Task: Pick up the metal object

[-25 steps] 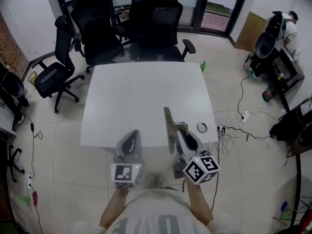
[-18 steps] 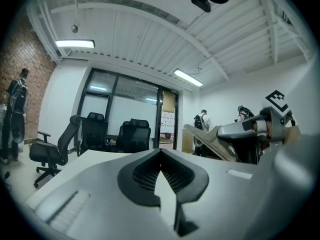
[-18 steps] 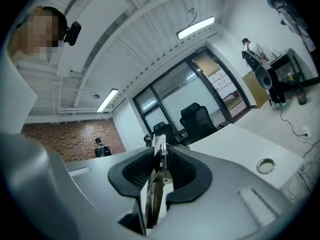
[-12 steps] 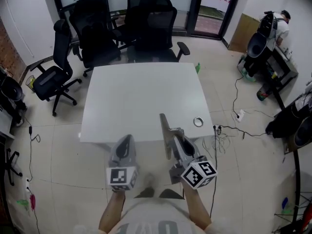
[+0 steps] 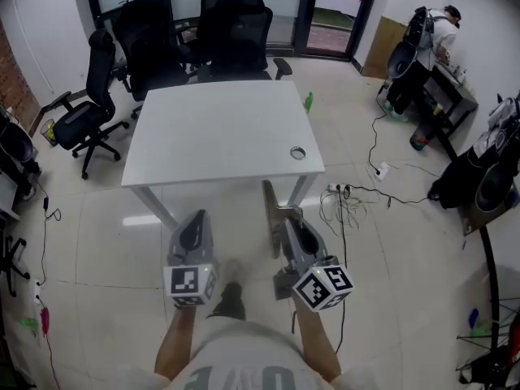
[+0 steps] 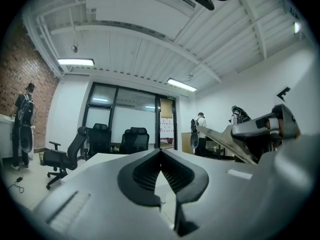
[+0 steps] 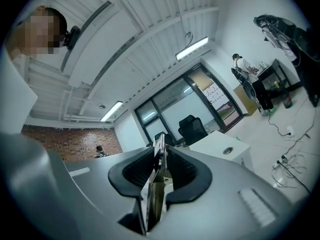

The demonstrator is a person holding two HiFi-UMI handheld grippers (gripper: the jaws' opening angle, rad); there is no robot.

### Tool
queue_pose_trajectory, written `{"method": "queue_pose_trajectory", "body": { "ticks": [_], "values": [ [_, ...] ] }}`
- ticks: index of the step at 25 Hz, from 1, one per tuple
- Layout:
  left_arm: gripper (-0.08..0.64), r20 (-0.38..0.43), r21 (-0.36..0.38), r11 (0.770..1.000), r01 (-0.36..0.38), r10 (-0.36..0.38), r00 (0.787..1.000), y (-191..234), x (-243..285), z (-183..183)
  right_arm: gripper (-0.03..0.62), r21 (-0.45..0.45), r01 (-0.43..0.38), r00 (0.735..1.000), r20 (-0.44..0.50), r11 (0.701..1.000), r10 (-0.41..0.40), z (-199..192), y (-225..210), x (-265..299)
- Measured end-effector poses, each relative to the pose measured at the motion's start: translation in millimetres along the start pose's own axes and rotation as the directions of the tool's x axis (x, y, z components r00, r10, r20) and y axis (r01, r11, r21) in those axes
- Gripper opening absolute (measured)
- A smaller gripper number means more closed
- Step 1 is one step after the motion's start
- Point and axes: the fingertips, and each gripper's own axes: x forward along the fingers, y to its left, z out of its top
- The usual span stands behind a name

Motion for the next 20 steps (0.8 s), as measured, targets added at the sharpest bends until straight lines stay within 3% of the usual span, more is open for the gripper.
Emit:
{"method": "queue_pose_trajectory", "body": {
  "ticks": [5, 10, 15, 20],
  "values": [
    [0.000, 0.003, -0.028, 0.999, -0.046, 0.047, 0.999, -35.2, -88.9, 4.6, 0.098, -0.008, -0.031, 0.999, -0.038, 0.999, 0.031, -11.0, 25.9, -83.1],
    [0.000, 0.040, -0.024, 0.996, -0.089, 0.090, 0.995, -39.1, -158.7, 30.1, 0.097, 0.008, -0.050, 0.997, -0.059, 0.999, 0.051, -21.0, 52.9, -131.0],
    [0.000, 0.040, -0.010, 0.995, -0.102, 0.103, 0.994, -35.5, -184.0, 40.6, 0.097, 0.029, -0.058, 0.997, -0.052, 0.998, 0.060, -21.9, 72.1, -148.9],
    [0.000, 0.065, 0.023, 0.999, -0.043, 0.042, 0.997, -52.6, -186.4, 56.7, 0.095, -0.010, -0.043, 0.997, -0.061, 0.999, 0.042, -18.3, 82.5, -149.9]
  ]
}}
